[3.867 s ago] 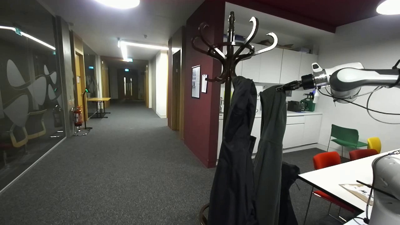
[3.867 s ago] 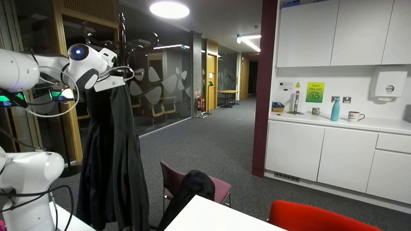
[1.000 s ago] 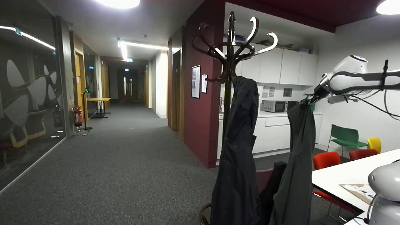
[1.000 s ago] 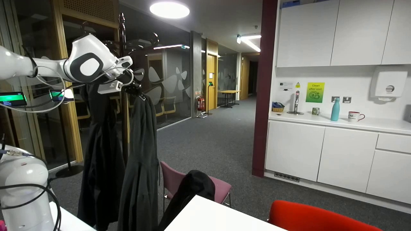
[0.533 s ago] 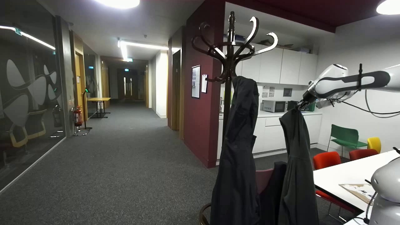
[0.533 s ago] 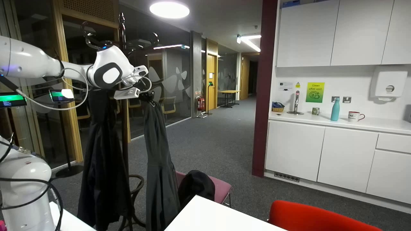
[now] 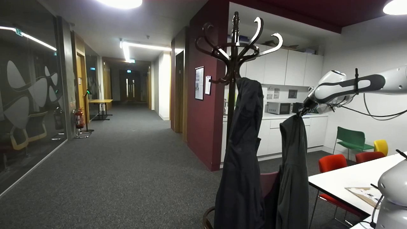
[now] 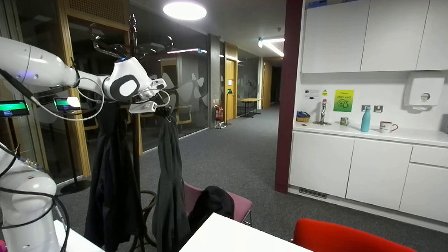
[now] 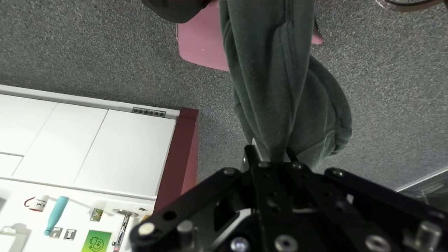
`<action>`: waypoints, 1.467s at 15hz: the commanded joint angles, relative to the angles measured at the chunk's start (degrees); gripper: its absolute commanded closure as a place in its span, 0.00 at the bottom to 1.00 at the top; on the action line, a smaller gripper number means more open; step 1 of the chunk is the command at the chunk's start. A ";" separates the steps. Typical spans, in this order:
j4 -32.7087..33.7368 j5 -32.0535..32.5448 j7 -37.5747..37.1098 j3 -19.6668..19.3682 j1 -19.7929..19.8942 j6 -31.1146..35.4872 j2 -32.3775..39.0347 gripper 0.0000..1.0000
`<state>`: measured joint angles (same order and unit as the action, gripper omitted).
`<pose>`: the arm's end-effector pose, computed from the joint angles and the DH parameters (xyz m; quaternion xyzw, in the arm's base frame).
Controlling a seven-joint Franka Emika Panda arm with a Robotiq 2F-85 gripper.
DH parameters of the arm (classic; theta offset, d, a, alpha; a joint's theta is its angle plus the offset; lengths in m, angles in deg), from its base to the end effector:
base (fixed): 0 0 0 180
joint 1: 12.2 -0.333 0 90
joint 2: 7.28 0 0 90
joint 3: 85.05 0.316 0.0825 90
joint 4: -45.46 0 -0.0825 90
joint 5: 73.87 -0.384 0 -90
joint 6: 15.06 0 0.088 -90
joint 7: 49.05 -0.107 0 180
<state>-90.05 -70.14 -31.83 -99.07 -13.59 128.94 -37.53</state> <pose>0.4296 -0.1134 0.5900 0.9435 0.0518 0.3237 0.0486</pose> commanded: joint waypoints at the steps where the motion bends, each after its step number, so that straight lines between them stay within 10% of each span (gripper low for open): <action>1: 0.10 -0.96 0.65 1.00 1.11 -0.11 0.15 0.95; 11: 2.58 0.16 1.33 1.25 1.55 -0.32 1.96 0.99; 22: 21.82 -0.11 4.69 -0.13 2.14 -0.51 13.33 0.99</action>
<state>-77.22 -69.73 -29.60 -99.22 -11.91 128.65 -30.37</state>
